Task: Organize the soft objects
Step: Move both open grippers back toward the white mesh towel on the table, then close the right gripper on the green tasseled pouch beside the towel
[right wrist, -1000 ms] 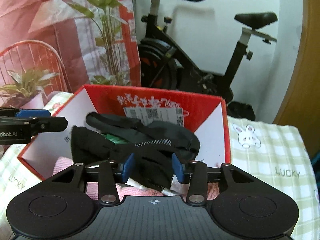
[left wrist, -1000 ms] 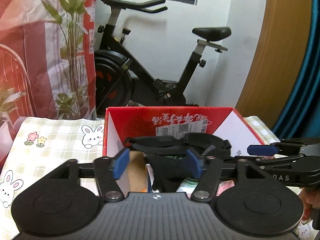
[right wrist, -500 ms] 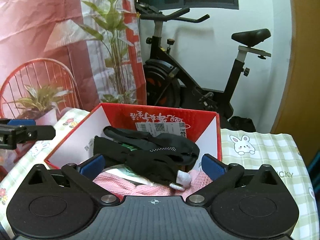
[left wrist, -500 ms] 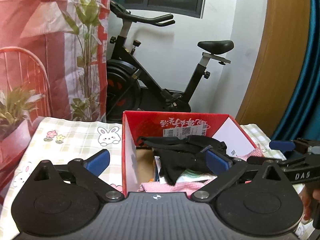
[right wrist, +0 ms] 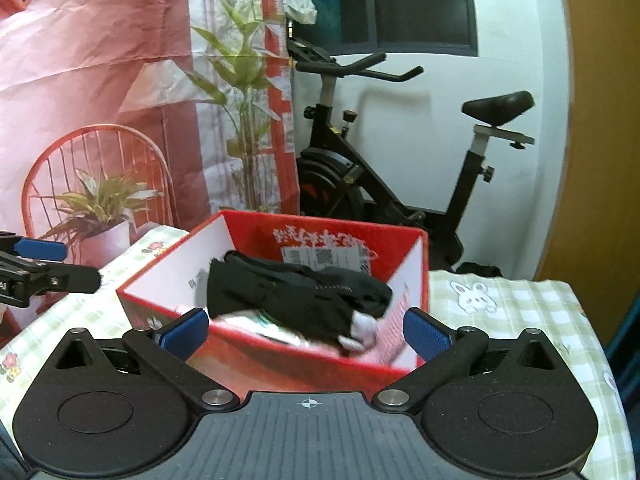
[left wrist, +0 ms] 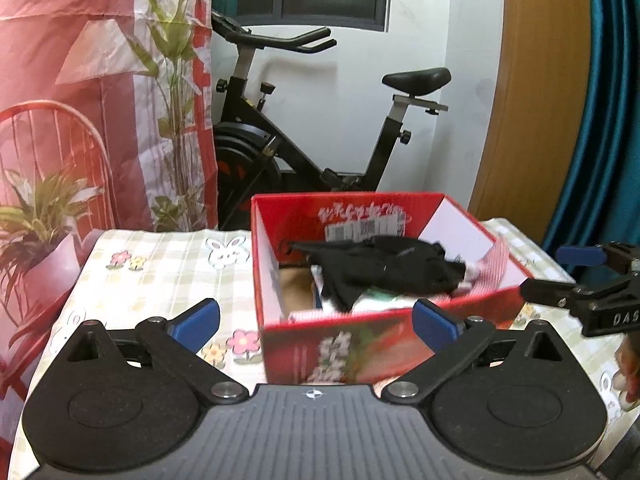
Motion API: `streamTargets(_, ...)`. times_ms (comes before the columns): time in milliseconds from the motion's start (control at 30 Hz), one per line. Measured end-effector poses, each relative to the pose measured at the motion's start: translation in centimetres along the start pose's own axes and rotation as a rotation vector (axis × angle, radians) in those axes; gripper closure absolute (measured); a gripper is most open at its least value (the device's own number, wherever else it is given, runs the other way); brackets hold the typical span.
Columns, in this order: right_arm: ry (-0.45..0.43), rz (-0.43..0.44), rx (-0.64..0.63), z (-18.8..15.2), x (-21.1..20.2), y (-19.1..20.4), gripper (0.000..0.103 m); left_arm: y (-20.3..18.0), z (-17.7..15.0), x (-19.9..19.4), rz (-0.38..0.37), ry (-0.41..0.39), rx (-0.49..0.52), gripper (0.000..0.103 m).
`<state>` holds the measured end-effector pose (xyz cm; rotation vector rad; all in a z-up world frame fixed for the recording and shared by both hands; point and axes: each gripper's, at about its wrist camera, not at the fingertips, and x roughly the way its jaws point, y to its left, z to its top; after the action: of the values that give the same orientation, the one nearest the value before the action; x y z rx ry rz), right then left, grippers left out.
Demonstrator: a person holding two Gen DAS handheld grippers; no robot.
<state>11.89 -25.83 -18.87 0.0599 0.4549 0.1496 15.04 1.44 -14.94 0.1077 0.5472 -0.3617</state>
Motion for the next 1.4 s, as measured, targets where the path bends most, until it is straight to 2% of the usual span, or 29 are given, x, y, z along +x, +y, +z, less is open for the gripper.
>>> streamTargets(300, 0.042, -0.065, 0.069, -3.8, 0.7, -2.3, 0.000, 1.2, -4.0, 1.7, -0.016, 0.077, -0.044, 0.003)
streamTargets(367, 0.060, -0.061, 0.084, -4.7, 1.2, -2.5, 0.000, 1.5, -4.8, 2.6, -0.027, 0.101, -0.065, 0.007)
streamTargets(533, 0.097, -0.062, 0.093, -7.6, 2.0, -2.7, 0.004, 1.9, -6.6, 4.6, -0.054, 0.160, -0.121, 0.027)
streamTargets(633, 0.137, -0.053, 0.098, -9.3, 2.1, -2.9, 0.005, 1.7, -7.6, 5.0, -0.070, 0.175, -0.124, 0.027)
streamTargets(733, 0.161, -0.065, 0.047, -10.7, 1.9, -2.7, 0.005, 1.1, -8.5, 5.1, -0.078, 0.184, -0.123, 0.027)
streamTargets(933, 0.144, -0.108, 0.017, -11.8, 0.6, -4.1, 0.004, 0.2, -10.2, 5.4, -0.101, 0.211, -0.139, 0.027)
streamTargets(1100, 0.200, -0.091, 0.035, -13.0, 0.3, -5.9, 0.005, -0.2, -11.0, 5.4, -0.110, 0.228, -0.140, 0.027)
streamTargets(1200, 0.228, -0.047, 0.053, -13.6, 0.4, -6.1, 0.019, -0.3, -11.3, 5.4, -0.112, 0.235, -0.148, 0.027)
streamTargets(1233, 0.235, -0.033, 0.065, -13.6, 0.4, -6.1, 0.029, -0.3, -11.3, 5.3, -0.113, 0.236, -0.151, 0.027)
streamTargets(1300, 0.244, -0.012, 0.070, -13.5, 0.5, -5.7, 0.035, -0.3, -11.5, 5.2, -0.118, 0.237, -0.156, 0.027)
streamTargets(1367, 0.258, 0.012, 0.060, -13.3, 0.6, -4.9, 0.047, -0.4, -11.7, 4.9, -0.123, 0.239, -0.160, 0.027)
streamTargets(1400, 0.269, 0.025, 0.061, -13.2, 0.6, -4.6, 0.048, -0.4, -11.7, 4.8, -0.128, 0.239, -0.161, 0.027)
